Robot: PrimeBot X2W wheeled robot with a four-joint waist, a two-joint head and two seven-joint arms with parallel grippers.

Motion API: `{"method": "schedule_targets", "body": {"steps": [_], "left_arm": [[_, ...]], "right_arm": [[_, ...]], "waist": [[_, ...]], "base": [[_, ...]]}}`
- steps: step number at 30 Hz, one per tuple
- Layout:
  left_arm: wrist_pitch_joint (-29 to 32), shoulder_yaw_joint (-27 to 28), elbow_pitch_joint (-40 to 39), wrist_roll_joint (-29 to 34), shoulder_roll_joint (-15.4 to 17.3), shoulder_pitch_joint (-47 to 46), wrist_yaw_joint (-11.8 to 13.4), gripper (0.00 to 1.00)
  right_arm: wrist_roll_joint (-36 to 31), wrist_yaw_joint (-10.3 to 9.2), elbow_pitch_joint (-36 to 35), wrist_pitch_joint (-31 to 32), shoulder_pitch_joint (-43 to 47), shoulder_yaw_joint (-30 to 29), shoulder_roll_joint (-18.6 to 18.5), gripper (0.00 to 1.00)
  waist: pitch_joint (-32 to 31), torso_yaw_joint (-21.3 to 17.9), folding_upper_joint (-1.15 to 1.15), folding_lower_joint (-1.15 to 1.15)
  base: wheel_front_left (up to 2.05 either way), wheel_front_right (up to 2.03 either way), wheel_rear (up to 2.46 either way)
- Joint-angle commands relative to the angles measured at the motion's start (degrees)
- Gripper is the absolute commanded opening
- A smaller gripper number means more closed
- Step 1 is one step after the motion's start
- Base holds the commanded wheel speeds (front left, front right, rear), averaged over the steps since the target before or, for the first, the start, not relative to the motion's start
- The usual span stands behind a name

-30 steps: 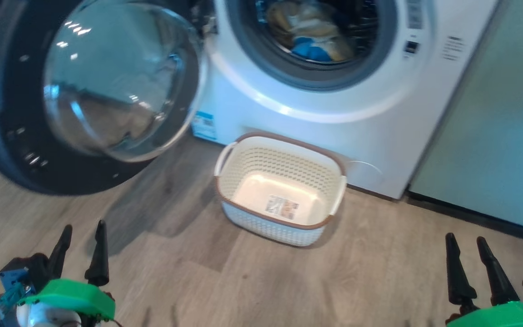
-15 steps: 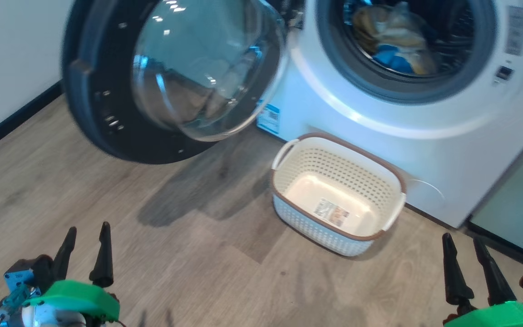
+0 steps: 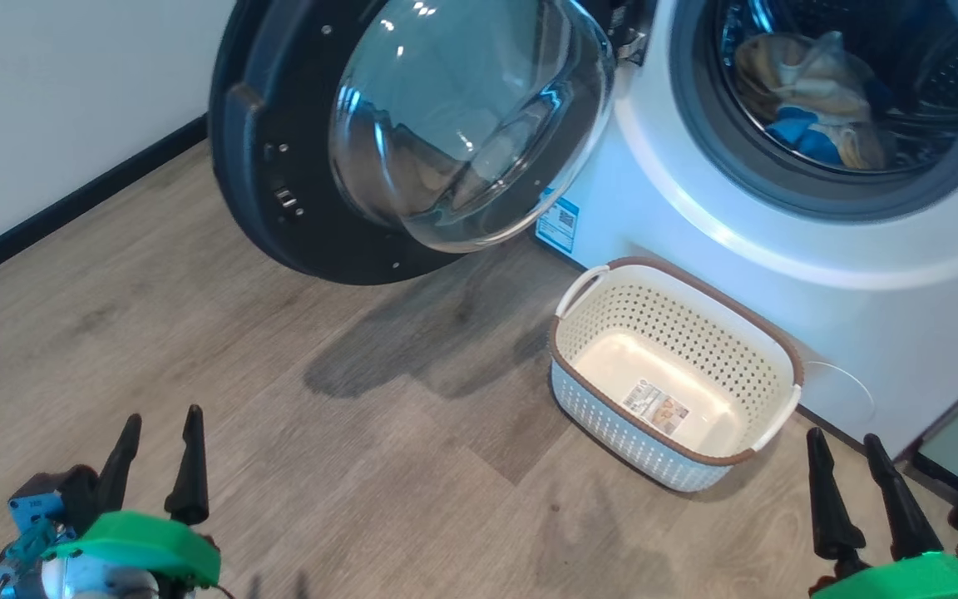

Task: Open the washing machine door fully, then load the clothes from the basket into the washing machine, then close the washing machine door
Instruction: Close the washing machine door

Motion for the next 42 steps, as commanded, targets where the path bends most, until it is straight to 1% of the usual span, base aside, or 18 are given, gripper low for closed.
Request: {"method": "schedule_targets", "body": {"steps": [1,7,15,16,17,18,19,20,21,24,29,35,39,42], "left_arm": [[-0.4,2.1,-1.6,-0.2,0.6,-3.2,-0.1,1.00],[-0.4,2.5,-1.7,-0.4,0.4,-3.2,-0.1,1.00],[-0.4,3.0,-1.9,-0.5,0.0,-3.1,-0.1,1.00],[-0.4,2.8,-1.7,-0.8,-0.1,-3.0,-0.1,0.89],[-0.4,2.4,-1.4,-1.4,0.0,-3.0,-0.1,0.63],[-0.4,2.1,-1.2,-1.9,0.2,-3.1,-0.1,0.40],[-0.4,1.9,-0.9,-2.5,0.4,-3.3,-0.1,0.27],[-0.4,1.7,-0.5,-3.5,0.7,-3.5,-0.1,0.09],[-0.4,1.7,0.0,-4.8,1.0,-3.8,-0.1,0.00],[-0.4,2.0,1.5,-10.9,1.8,-5.0,-0.1,0.00],[0.6,2.8,4.0,-25.7,4.7,-8.3,-0.1,0.00],[3.6,4.7,6.4,-42.2,10.1,-12.9,-0.1,0.00],[6.9,7.6,8.5,-52.7,13.5,-16.3,-0.1,0.00],[9.8,11.0,11.3,-60.4,15.9,-18.7,-0.1,0.00]], "right_arm": [[0.0,0.01,-1.7,-0.5,-2.1,1.0,-0.8,1.00],[0.0,0.01,-1.6,-0.5,-2.0,1.2,-0.7,1.00],[0.0,0.01,-1.5,-0.5,-2.2,1.5,-0.7,1.00],[0.0,0.01,-1.5,-0.5,-2.2,1.5,-0.7,1.00],[0.0,0.01,-1.5,-0.5,-2.1,1.6,-0.7,1.00],[0.0,0.01,-1.5,-0.5,-2.1,1.7,-0.7,1.00],[0.0,0.01,-1.5,-0.5,-2.1,1.8,-0.7,1.00],[0.0,0.01,-1.5,-0.5,-2.1,2.0,-0.8,1.00],[0.0,0.01,-1.5,-0.5,-2.2,2.2,-0.8,1.00],[0.0,0.01,-1.5,-0.5,-2.5,2.5,-1.2,1.00],[0.1,0.01,-1.6,-0.5,-3.2,2.8,-2.1,1.00],[0.0,0.01,-1.7,-0.5,-3.8,3.5,-3.0,1.00],[0.1,0.01,-1.8,-0.5,-4.3,3.6,-3.6,1.00],[0.1,0.01,-1.9,-0.5,-4.9,3.6,-4.2,1.00]], "waist": [[0.0,0.6,0.00,0.00],[-0.1,2.0,0.00,0.00],[0.1,2.2,0.00,0.00],[0.2,2.2,0.00,0.00],[0.2,2.2,0.00,0.00],[0.2,2.1,0.00,0.00],[0.3,2.0,0.00,0.00],[0.4,1.8,0.00,0.00],[0.5,1.6,0.00,0.00],[1.1,0.8,0.00,0.00],[2.9,-1.0,0.00,0.00],[4.6,-3.0,0.00,0.00],[5.9,-3.9,0.00,0.00],[6.9,-4.5,0.00,0.00]], "base": [[0.00,0.00,0.00],[0.00,0.00,0.00],[0.00,0.00,0.00],[0.00,0.00,0.00],[0.00,0.00,0.00],[0.00,0.00,0.00],[0.00,0.00,0.00],[0.00,0.00,0.00],[0.00,0.00,0.00],[0.00,0.00,0.00],[0.00,0.00,0.00],[0.00,0.00,0.00],[0.00,0.00,0.00],[0.00,0.00,0.00]]}}
